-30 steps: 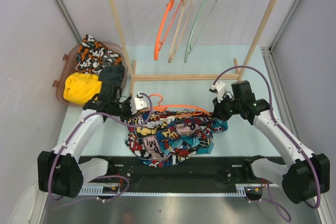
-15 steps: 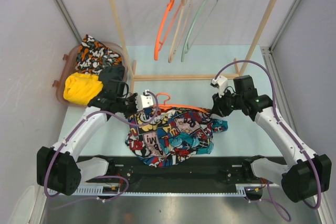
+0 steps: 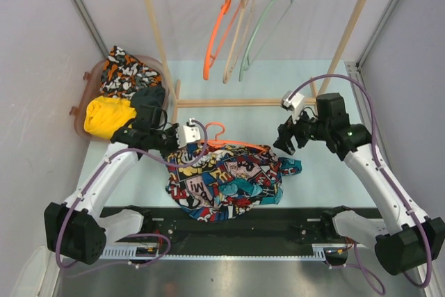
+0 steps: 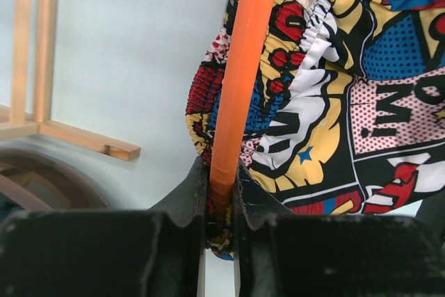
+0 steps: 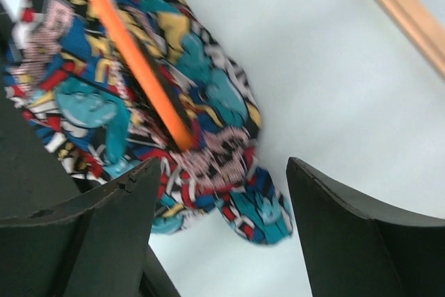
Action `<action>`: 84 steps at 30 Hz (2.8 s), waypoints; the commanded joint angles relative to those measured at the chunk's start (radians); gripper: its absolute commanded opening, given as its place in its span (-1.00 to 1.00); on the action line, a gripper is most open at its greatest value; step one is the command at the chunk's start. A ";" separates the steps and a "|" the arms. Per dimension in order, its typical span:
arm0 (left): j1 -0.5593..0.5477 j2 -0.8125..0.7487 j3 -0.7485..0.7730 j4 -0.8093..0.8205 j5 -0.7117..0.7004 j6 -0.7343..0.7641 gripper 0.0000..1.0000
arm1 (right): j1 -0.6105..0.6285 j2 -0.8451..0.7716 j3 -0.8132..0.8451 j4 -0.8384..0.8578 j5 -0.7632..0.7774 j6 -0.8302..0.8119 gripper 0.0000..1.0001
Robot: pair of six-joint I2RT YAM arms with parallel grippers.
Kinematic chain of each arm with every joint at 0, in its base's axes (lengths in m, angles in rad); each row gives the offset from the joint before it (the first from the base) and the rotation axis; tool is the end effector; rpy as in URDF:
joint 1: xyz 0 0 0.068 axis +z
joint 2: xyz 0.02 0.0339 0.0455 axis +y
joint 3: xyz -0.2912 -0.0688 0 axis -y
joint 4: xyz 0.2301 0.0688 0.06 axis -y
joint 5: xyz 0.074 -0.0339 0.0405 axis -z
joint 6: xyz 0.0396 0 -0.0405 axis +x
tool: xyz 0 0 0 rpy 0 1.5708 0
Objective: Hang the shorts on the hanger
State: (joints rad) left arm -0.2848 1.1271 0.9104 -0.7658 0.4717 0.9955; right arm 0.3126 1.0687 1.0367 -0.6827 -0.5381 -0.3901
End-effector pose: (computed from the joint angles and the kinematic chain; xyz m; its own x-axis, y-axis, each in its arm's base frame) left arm 0.1804 -0.0716 0.2947 -0.0213 0.7850 -0.6191 0.9377 0.2305 0.2599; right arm 0.1777 0.0788 0.3506 -0.3363 -0.4519 -0.8263 -0.8220 0.5689 0.0234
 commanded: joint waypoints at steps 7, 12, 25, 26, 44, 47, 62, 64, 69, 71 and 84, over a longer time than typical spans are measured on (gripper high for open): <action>0.006 -0.056 0.145 -0.075 0.160 0.028 -1.00 | 0.278 0.014 0.069 0.195 -0.060 -0.081 0.39; -0.008 -0.069 0.183 -0.087 0.159 0.029 -1.00 | 0.364 0.076 0.112 0.221 -0.010 -0.064 0.24; -0.076 -0.082 0.219 -0.095 0.125 -0.024 -1.00 | 0.428 0.142 0.189 0.239 0.047 0.000 -1.00; -0.074 -0.085 0.217 -0.093 0.128 -0.029 -1.00 | 0.428 0.140 0.191 0.233 0.067 0.000 -1.00; -0.076 -0.113 0.374 0.068 0.257 -0.402 1.00 | -0.009 -0.121 0.201 -0.106 0.006 0.051 -1.00; -0.074 -0.119 0.364 0.086 0.254 -0.422 1.00 | -0.150 -0.138 0.232 -0.171 -0.042 0.033 -1.00; -0.076 -0.170 0.292 0.163 0.217 -0.465 0.99 | -0.547 0.134 0.644 0.047 -0.154 0.545 -1.00; -0.074 -0.174 0.275 0.169 0.222 -0.472 1.00 | -0.538 0.157 0.680 0.080 -0.107 0.601 -1.00; -0.076 -0.182 0.259 0.181 0.228 -0.486 0.99 | -0.501 0.256 0.813 0.175 -0.010 0.677 -1.00; -0.074 -0.184 0.254 0.181 0.223 -0.485 0.99 | -0.491 0.310 0.867 0.176 0.012 0.688 -1.00; -0.074 -0.216 0.194 0.191 0.217 -0.472 1.00 | -0.408 0.471 1.071 0.225 0.231 0.631 -1.00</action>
State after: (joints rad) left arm -0.3553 0.9291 1.1194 -0.6067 0.6838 0.5312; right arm -0.1181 1.5288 2.0090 -0.5705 -0.4175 0.2565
